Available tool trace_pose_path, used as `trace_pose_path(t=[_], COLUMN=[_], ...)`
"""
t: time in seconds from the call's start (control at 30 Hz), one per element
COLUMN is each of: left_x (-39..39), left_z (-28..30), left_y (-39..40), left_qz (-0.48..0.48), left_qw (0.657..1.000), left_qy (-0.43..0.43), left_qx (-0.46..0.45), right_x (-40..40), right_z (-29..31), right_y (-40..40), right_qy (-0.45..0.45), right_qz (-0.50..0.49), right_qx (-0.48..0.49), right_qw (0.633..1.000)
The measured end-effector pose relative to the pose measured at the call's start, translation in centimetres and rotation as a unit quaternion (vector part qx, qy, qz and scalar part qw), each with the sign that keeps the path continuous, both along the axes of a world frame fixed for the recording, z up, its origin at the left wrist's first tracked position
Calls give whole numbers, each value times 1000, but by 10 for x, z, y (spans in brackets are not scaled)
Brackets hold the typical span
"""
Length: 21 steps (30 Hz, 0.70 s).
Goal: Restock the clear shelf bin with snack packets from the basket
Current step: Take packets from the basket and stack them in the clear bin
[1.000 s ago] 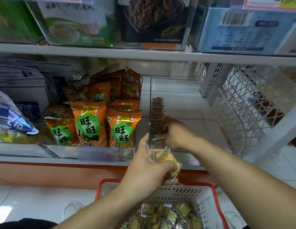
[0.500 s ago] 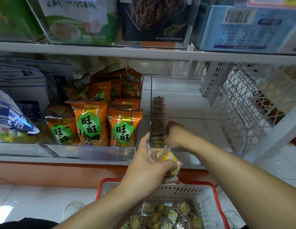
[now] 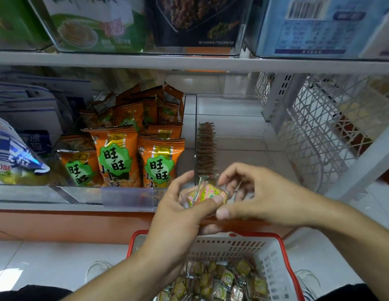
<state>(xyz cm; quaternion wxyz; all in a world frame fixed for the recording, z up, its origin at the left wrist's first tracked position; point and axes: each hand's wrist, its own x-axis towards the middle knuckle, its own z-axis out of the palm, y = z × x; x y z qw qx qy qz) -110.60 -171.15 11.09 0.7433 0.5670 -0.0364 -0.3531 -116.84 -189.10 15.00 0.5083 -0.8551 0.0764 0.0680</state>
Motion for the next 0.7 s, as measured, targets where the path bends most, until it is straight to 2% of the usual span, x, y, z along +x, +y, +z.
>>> trace_pose_path(t=[0.07,0.1,0.13,0.2,0.27,0.4,0.53,0.7], left_x=[0,0,0,1,4,7,6,5], left_z=[0,1,3,5,5,3,1,-3], left_y=[0,0,-1,-1,1,8,6,5], left_qz=[-4,-7,-9,-11,0,25,22,18], left_qw=[1000,999,999,996,992,989,992,999], left_qy=[10,17,23,40,69,90,68,-27], left_qx=[-23,-34,-44,-74,-103,-117,-107,-34], right_x=[-7,-8,-8,-10,-12,-11,-12,-12], right_z=[0,-1,-1,1,4,12,18,9], right_y=[7,9,9,7,3,-6,-10,-3], right_qy=[-4,-13,-23,-13,12,-7,18,55], right_qz=[12,2,-14,-59,-106,-180,-126,-90], right_qx=[-45,-38,-11,103,215,318,343,363], right_qw=[999,999,1000,993,971,931,930,926])
